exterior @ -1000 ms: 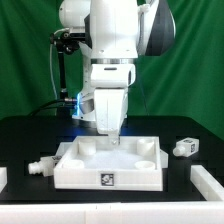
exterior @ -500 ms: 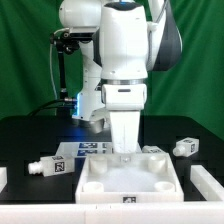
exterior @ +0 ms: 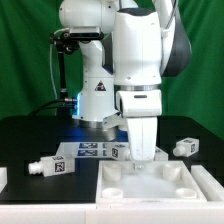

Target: Assemble one leg

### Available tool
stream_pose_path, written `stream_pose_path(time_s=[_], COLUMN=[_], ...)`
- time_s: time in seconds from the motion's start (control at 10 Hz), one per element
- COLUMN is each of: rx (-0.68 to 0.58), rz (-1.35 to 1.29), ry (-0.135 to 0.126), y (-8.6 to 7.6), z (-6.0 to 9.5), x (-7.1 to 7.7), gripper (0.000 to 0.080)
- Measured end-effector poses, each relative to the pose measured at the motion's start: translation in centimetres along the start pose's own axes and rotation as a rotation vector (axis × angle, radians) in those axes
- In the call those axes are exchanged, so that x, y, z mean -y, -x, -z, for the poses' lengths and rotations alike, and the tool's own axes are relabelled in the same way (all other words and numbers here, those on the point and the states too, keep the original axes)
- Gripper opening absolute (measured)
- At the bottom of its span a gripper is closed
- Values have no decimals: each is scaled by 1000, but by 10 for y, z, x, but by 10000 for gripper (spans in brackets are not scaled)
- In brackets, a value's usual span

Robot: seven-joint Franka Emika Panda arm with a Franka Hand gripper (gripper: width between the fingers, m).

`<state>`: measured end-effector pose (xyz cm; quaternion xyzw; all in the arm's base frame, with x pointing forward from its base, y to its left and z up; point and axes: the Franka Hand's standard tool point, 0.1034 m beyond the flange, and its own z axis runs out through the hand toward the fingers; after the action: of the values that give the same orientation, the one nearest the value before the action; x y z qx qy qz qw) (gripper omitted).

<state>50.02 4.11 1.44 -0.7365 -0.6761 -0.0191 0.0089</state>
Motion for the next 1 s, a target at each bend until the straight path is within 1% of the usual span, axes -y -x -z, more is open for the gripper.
stream_pose_path(time_s=[0.3, 0.5, 0.6, 0.7, 0.8, 0.9, 1.0], rx=[0, -2, 2, 2, 1, 1, 12], rz=[-4, 41, 56, 61, 62, 29, 15], ry=[-1, 1, -12, -36, -52, -66, -73], y=[1, 2, 0, -2, -6, -14, -16], z=[0, -3, -4, -4, -4, -4, -3], x=[0, -5, -5, -5, -5, -4, -3], gripper=[55, 55, 55, 55, 55, 55, 55])
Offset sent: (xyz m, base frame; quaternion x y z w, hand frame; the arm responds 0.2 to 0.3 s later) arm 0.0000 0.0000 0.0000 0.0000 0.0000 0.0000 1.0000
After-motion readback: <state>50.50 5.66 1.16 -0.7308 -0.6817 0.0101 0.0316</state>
